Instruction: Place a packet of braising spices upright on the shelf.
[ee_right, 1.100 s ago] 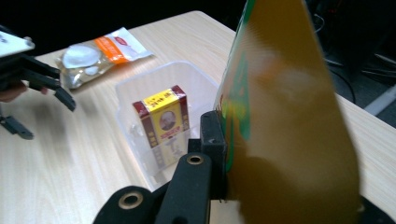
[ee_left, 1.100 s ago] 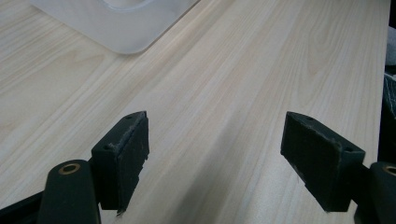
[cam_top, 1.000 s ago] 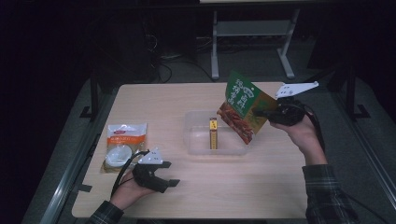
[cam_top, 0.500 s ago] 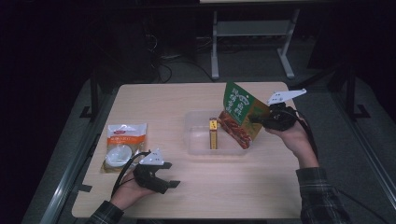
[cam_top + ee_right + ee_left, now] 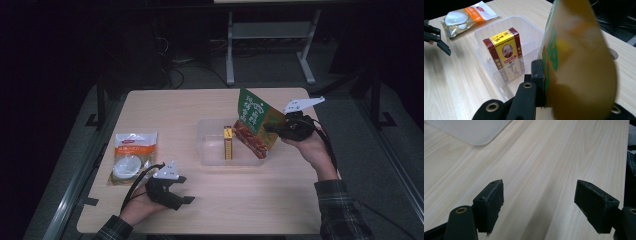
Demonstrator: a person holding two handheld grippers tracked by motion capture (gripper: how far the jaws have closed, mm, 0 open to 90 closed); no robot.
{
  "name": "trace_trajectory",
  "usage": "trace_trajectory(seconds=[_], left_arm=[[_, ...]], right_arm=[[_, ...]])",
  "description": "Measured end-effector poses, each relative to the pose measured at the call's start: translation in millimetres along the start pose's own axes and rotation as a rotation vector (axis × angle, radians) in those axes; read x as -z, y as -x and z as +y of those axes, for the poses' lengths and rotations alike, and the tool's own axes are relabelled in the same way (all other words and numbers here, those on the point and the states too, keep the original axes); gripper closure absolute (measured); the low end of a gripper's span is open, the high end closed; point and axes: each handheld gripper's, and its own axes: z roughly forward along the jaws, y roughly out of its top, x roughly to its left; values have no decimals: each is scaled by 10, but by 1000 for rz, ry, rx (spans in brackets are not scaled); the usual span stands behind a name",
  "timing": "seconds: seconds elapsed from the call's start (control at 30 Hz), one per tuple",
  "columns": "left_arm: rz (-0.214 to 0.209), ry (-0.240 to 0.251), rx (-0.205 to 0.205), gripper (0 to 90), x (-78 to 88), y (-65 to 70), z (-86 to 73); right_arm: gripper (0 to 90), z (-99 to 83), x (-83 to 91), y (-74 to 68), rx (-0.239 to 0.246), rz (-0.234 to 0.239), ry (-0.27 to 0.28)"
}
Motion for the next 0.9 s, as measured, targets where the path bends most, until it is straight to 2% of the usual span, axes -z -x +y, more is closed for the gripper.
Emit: trace_trajectory(seconds=[0.2,0.27,0.33,0.43,0.5,0.6,0.7,0.77,0.8,0.83,0.9], left_arm=[[-4,-2,6,231,-4,10,0],[-6,-3,4,231,-6,11,-1],[-6,-3,3,231,-5,12,-1],[-7,-4,0,231,-1,13,-2],[-6,-4,2,231,1,17,-2],[-7,0,5,231,7,23,-5],[-4,2,4,230,15,23,-7],[-2,5,1,230,18,21,-7],[-2,5,0,231,21,21,-7],[0,4,-2,231,23,21,-7],[0,4,-3,231,24,26,-7]], right_arm=[[886,26,-32,-39,6,-9,2],[860,33,-42,-52,13,-20,5],[793,36,-53,-63,10,-23,12],[623,31,-84,-82,8,-12,-3],[470,21,-97,-108,1,-30,-11],[348,-7,-83,-116,-32,-57,-13],[301,-73,-31,-135,-51,-53,21],[263,-131,-8,-166,-46,-73,10],[259,-157,1,-187,-39,-91,-13],[260,-195,22,-210,-33,-103,-7],[260,-271,56,-235,-42,-96,1]])
